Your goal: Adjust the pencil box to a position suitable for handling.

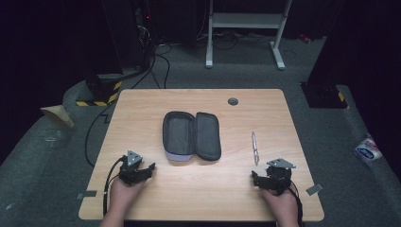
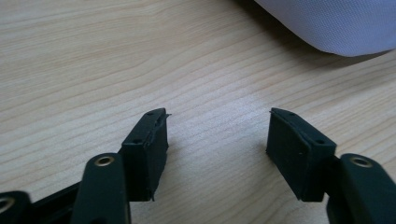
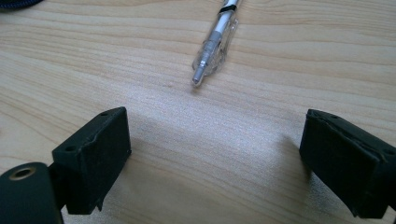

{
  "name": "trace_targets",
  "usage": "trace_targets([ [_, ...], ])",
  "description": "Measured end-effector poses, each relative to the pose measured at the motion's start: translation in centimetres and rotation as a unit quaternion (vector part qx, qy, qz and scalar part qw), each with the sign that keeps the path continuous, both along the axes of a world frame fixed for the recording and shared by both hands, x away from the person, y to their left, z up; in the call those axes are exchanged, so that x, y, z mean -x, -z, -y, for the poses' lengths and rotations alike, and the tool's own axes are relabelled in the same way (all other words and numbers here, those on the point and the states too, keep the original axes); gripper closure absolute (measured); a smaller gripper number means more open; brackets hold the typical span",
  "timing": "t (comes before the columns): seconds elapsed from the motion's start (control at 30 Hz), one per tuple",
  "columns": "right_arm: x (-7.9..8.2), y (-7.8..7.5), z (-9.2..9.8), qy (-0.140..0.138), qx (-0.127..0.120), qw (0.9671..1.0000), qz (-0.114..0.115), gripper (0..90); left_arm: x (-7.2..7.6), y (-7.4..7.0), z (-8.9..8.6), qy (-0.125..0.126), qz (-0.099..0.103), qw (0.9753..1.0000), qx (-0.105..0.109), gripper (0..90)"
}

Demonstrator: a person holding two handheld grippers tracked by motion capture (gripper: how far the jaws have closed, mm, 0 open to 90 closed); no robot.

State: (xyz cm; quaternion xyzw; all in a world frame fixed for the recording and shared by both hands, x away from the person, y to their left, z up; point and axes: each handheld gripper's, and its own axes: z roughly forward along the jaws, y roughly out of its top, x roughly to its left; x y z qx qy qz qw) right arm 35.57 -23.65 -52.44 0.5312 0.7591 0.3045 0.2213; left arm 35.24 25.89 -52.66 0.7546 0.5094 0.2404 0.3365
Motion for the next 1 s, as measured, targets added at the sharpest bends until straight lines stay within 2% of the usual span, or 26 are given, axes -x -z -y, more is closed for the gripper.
trace_targets([
  [0.13,0.0,0.0,0.0,-0.001,0.000,1.0000,0.000,8.5,0.1,-0.4,0.4,0.005,0.003,0.9998,-0.017,40.2],
  [0.33,0.2,0.0,0.0,-0.006,0.000,1.0000,0.002,9.4,0.5,-1.1,0.5,0.012,0.022,0.9997,-0.002,42.4],
  [0.4,0.3,0.0,0.0,-0.009,0.000,1.0000,0.001,10.3,0.5,-1.2,0.5,0.013,0.023,0.9997,-0.002,42.1],
  [0.77,0.8,-0.1,0.1,-0.014,-0.001,0.9999,-0.001,12.0,0.8,-2.5,1.4,0.035,0.051,0.9981,-0.007,42.6],
  [0.9,1.0,0.0,0.1,-0.010,-0.002,0.9999,0.005,12.6,0.6,-2.7,1.9,0.045,0.052,0.9976,-0.014,42.4],
  [1.0,1.0,0.0,0.1,-0.010,-0.002,0.9999,0.005,12.8,0.4,-2.9,2.2,0.048,0.056,0.9972,-0.011,42.4],
])
